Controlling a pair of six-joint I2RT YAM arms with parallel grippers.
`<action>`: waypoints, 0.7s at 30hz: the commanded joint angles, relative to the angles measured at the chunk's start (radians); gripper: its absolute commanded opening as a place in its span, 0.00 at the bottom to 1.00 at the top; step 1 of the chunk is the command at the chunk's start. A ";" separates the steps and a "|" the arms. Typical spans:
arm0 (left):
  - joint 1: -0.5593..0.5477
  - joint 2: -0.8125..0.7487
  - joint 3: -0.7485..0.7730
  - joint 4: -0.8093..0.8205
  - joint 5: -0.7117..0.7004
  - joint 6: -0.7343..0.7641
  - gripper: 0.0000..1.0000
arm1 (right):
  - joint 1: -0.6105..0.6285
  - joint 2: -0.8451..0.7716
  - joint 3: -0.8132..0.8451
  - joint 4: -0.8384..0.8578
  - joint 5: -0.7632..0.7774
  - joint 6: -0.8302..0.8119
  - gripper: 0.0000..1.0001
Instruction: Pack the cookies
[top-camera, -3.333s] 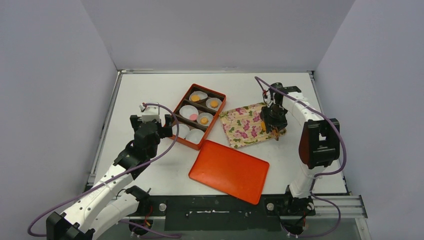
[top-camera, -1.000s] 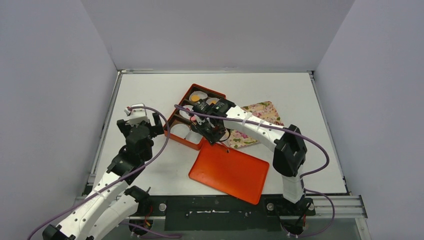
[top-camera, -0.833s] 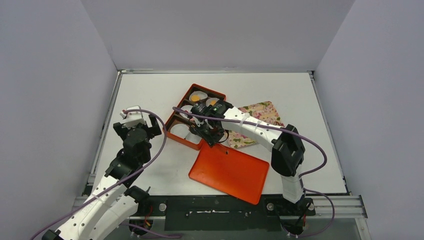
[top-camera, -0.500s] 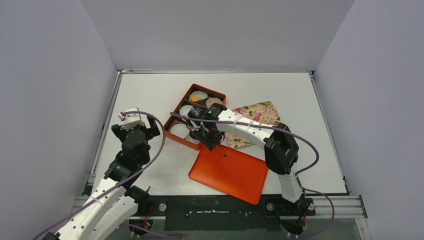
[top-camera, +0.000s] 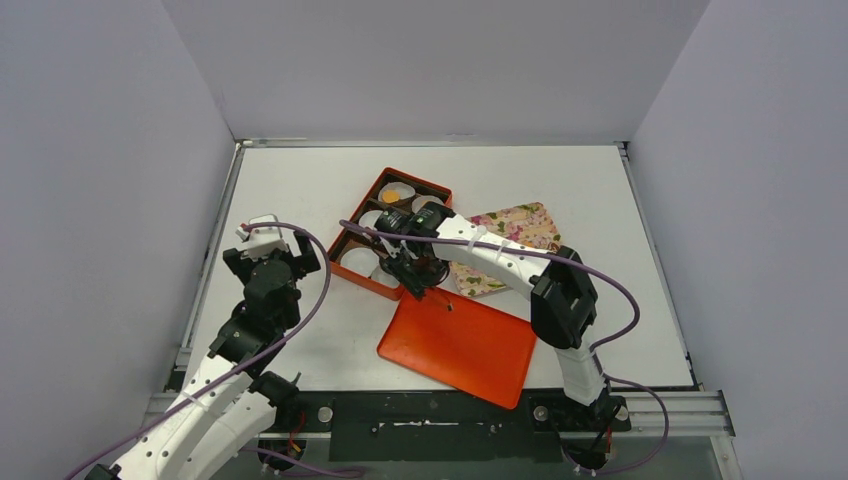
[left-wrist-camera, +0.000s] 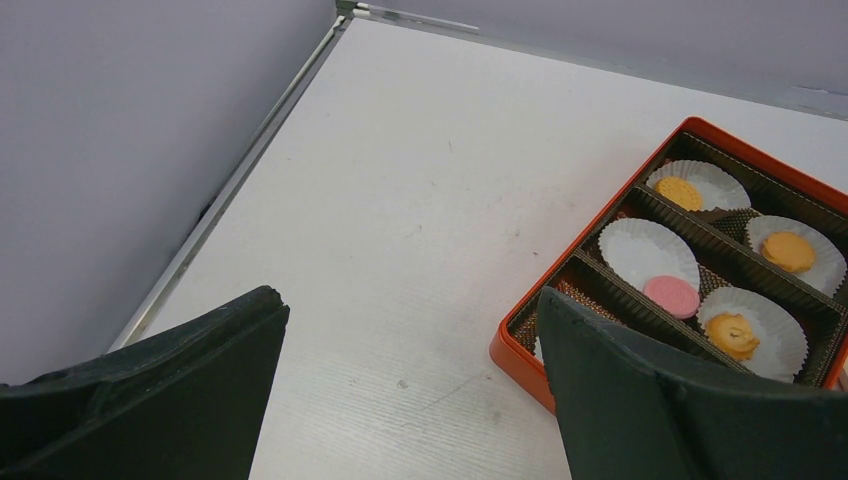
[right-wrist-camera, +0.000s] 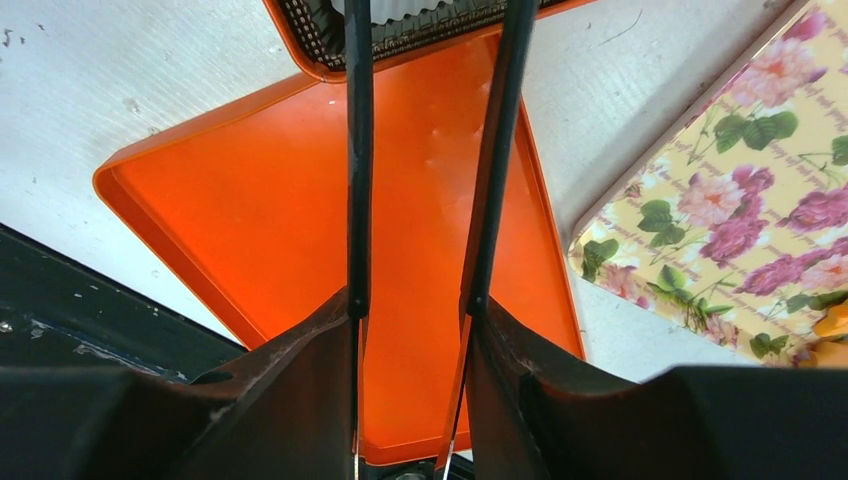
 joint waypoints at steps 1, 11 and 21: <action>0.005 0.002 0.006 0.051 0.002 0.001 0.93 | 0.009 -0.017 0.068 -0.027 0.023 0.003 0.39; 0.005 0.011 0.005 0.053 0.010 0.001 0.93 | 0.007 -0.074 0.080 -0.035 0.031 0.021 0.40; 0.005 0.013 0.005 0.054 0.034 0.005 0.93 | -0.096 -0.208 0.006 -0.083 0.104 0.096 0.37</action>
